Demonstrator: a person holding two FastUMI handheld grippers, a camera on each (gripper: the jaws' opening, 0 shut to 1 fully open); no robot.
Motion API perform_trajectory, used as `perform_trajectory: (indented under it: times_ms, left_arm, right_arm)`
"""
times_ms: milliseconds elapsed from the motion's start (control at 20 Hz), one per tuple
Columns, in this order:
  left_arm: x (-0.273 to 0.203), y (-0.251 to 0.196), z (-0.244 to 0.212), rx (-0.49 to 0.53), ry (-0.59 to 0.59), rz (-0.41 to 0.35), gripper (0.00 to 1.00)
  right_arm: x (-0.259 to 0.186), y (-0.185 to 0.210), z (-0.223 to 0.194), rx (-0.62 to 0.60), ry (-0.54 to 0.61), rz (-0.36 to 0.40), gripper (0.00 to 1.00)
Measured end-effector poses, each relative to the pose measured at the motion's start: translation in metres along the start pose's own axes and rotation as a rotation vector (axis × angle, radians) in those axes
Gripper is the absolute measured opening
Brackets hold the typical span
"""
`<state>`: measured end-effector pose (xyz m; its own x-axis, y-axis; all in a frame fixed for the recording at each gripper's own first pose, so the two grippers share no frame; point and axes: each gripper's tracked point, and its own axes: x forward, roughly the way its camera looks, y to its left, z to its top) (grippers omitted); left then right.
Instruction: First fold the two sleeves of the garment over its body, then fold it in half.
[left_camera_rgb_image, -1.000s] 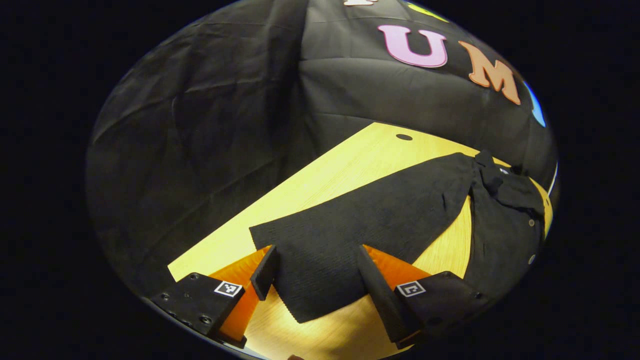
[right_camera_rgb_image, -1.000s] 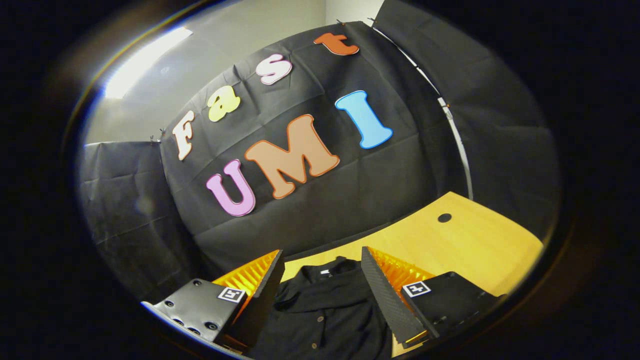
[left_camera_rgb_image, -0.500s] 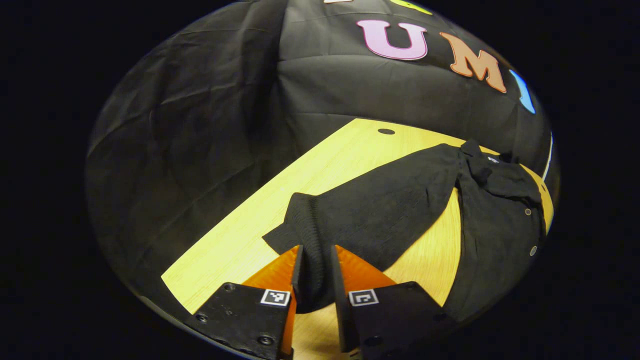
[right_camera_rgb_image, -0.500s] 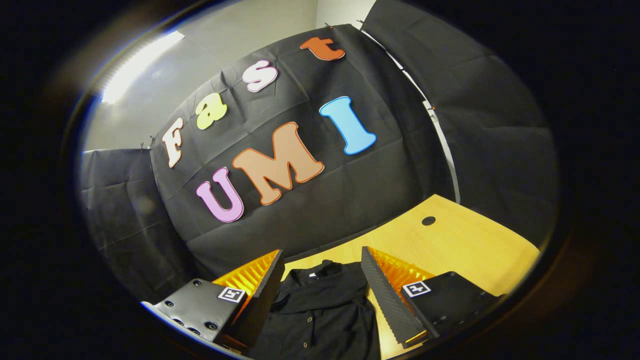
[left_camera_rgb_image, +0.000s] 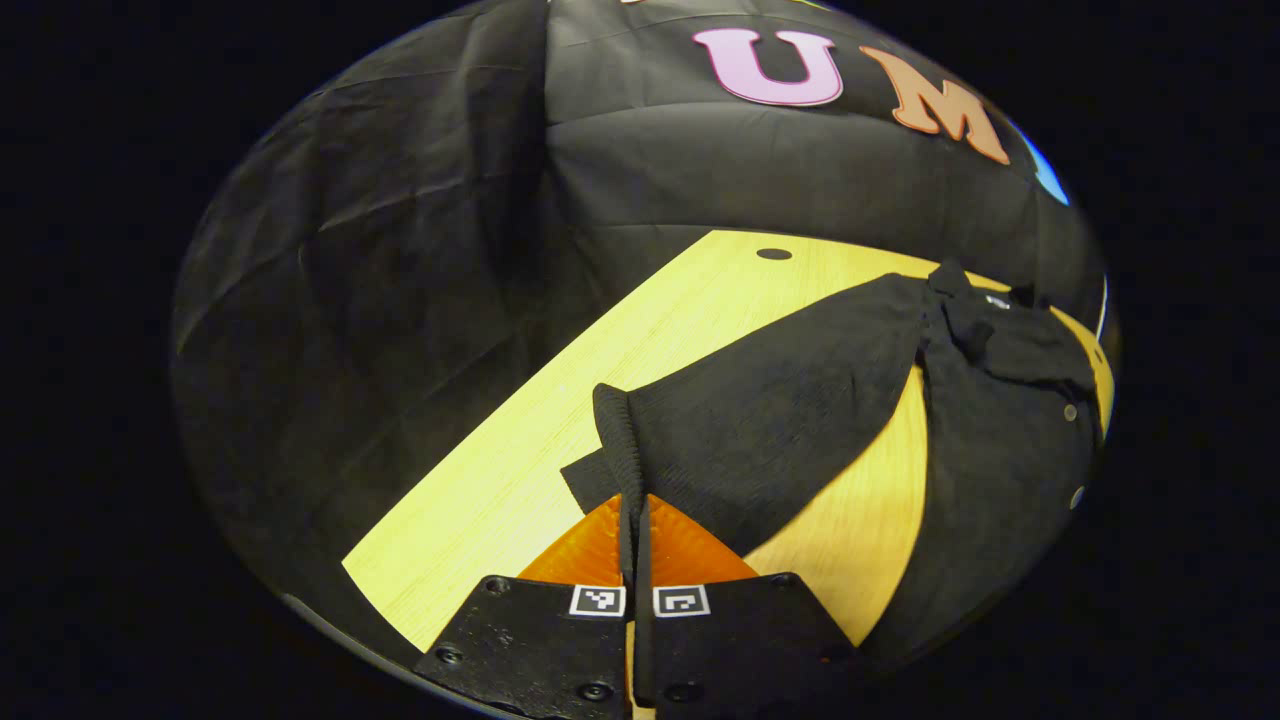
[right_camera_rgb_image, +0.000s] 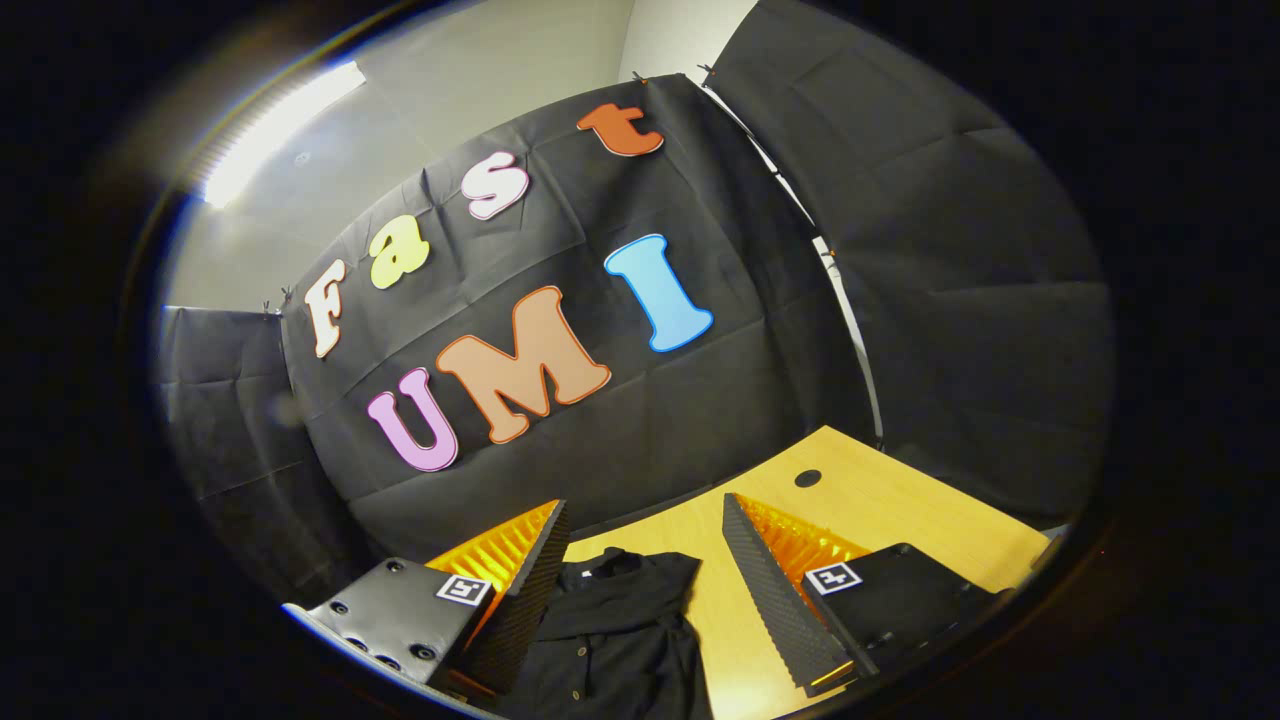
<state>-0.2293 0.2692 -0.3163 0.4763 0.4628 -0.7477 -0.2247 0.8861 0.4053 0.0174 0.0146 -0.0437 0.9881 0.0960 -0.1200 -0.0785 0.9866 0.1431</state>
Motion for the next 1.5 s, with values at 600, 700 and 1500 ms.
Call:
perform_trajectory:
  times_ms: [600, 700, 1500]
  left_arm:
    - [-0.023, -0.183, 0.210, -0.024, -0.317, -0.190, 0.00]
    - [-0.023, -0.248, 0.219, -0.015, -0.322, -0.260, 0.00]
    - [-0.092, -0.598, 0.127, 0.205, -0.142, -0.708, 1.00]
  right_arm:
    - [0.009, -0.089, 0.017, 0.094, 0.012, -0.013, 0.98]
    - [0.002, -0.108, 0.020, 0.084, 0.025, -0.029, 0.98]
    - [-0.027, -0.173, 0.015, 0.111, 0.086, -0.066, 0.98]
